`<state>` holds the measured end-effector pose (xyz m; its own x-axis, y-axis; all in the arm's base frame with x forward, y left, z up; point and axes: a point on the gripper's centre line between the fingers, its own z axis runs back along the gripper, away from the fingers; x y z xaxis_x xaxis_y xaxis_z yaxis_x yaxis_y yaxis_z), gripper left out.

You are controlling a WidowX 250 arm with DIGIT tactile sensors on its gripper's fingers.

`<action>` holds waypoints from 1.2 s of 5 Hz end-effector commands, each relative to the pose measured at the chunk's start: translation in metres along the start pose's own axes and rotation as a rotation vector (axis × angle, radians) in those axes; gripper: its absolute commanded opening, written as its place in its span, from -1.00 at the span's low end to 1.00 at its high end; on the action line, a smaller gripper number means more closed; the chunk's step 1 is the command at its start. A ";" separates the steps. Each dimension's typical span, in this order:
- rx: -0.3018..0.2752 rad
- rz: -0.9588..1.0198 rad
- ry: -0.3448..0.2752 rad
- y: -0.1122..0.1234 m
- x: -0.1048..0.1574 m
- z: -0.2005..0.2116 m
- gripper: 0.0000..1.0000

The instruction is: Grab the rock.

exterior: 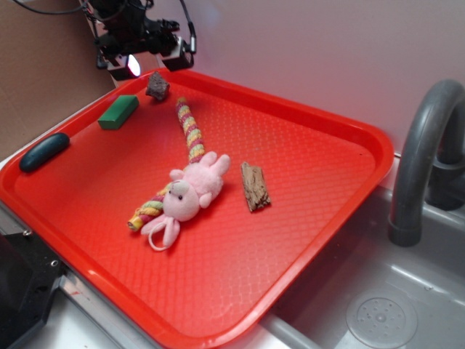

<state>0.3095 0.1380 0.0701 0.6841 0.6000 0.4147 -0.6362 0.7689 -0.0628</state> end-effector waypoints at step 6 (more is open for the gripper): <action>0.007 0.081 0.116 -0.028 0.016 0.050 -1.00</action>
<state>0.3124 0.1062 0.0880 0.6845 0.6937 0.2241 -0.7043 0.7086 -0.0423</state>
